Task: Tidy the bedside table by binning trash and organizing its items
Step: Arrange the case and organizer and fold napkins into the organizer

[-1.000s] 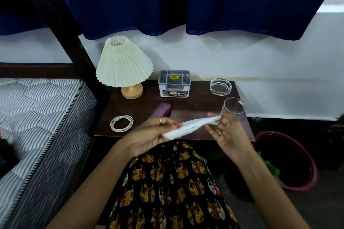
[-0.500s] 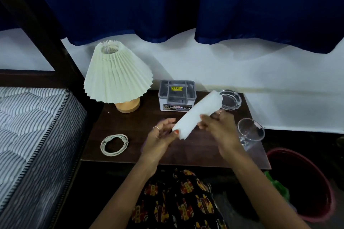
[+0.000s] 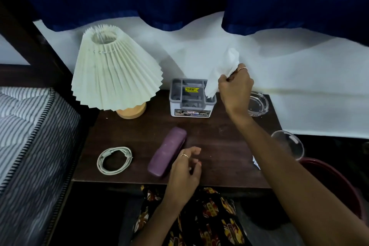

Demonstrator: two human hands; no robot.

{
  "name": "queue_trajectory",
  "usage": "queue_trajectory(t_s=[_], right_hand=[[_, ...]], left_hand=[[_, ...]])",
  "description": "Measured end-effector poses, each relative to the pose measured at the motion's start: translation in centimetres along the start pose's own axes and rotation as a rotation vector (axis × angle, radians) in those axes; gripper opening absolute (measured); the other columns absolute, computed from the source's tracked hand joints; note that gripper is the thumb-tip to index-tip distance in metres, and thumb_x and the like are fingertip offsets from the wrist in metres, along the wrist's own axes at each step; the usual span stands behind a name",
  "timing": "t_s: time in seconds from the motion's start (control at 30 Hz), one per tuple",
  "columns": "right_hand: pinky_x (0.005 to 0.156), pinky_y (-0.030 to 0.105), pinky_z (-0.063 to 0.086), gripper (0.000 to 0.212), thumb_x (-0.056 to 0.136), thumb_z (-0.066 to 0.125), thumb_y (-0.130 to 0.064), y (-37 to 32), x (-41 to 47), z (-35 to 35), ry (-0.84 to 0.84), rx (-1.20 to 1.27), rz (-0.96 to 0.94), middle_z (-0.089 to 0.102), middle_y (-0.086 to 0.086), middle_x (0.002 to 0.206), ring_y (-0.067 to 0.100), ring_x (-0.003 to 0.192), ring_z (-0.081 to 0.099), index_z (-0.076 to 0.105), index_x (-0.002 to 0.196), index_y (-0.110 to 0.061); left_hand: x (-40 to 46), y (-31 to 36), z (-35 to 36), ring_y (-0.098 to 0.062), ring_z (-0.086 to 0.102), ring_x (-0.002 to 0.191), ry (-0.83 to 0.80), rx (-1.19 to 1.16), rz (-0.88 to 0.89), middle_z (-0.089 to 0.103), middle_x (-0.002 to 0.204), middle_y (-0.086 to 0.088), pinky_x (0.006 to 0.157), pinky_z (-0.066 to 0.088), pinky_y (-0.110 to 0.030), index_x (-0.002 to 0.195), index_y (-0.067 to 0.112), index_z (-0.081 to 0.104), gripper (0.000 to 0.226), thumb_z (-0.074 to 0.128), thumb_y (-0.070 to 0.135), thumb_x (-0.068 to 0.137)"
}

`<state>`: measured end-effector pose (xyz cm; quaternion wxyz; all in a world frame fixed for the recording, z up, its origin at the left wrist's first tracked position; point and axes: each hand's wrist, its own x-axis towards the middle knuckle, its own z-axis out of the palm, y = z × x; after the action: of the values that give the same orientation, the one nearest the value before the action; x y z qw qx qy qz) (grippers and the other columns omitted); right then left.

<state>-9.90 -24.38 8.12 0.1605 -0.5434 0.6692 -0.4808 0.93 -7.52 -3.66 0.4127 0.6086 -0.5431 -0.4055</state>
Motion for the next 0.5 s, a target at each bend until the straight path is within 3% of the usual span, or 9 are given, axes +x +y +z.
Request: queue_trajectory(t_s=[0.13, 0.27, 0.43, 0.5], right_hand=[[0.054, 0.017, 0.026, 0.009, 0.082, 0.053, -0.002, 0.5, -0.4, 1.2, -0.025, 0.001, -0.015, 0.054, 0.007, 0.070, 0.022, 0.063, 0.045, 0.053, 0.089, 0.003], [0.054, 0.020, 0.023, 0.007, 0.080, 0.053, -0.002, 1.5, -0.4, 2.3, -0.069, -0.047, 0.047, 0.053, 0.009, 0.071, 0.024, 0.063, 0.044, 0.047, 0.080, -0.003], [0.067, 0.024, 0.032, 0.007, 0.075, 0.059, -0.011, 2.7, -0.2, 3.7, -0.044, -0.097, 0.158, 0.061, 0.017, 0.100, 0.032, 0.090, 0.058, 0.059, 0.079, -0.005], [0.067, 0.023, 0.032, 0.008, 0.075, 0.060, -0.013, 2.9, -0.2, 4.0, -0.039, -0.057, 0.232, 0.060, 0.016, 0.104, 0.031, 0.091, 0.057, 0.062, 0.077, -0.005]], left_hand=[[0.1, -0.2, 0.0, -0.001, 0.061, 0.088, -0.006, -0.010, -0.031, 0.060, 0.109, 0.014, 0.076, 0.050, -0.016, 0.109, 0.034, 0.054, 0.036, 0.058, 0.005, 0.088], [0.0, -0.5, -0.1, 0.000, 0.059, 0.087, -0.008, -0.005, -0.041, 0.059, 0.109, 0.015, 0.072, 0.048, -0.015, 0.110, 0.034, 0.054, 0.036, 0.059, 0.006, 0.088], [0.2, -0.6, -0.2, 0.002, 0.057, 0.093, 0.008, 0.027, -0.041, 0.057, 0.109, 0.015, 0.072, 0.048, -0.013, 0.114, 0.029, 0.054, 0.034, 0.060, 0.007, 0.088], [0.3, -0.7, -0.2, 0.002, 0.057, 0.093, 0.013, 0.040, -0.039, 0.057, 0.109, 0.015, 0.071, 0.047, -0.012, 0.114, 0.029, 0.054, 0.035, 0.060, 0.008, 0.088]])
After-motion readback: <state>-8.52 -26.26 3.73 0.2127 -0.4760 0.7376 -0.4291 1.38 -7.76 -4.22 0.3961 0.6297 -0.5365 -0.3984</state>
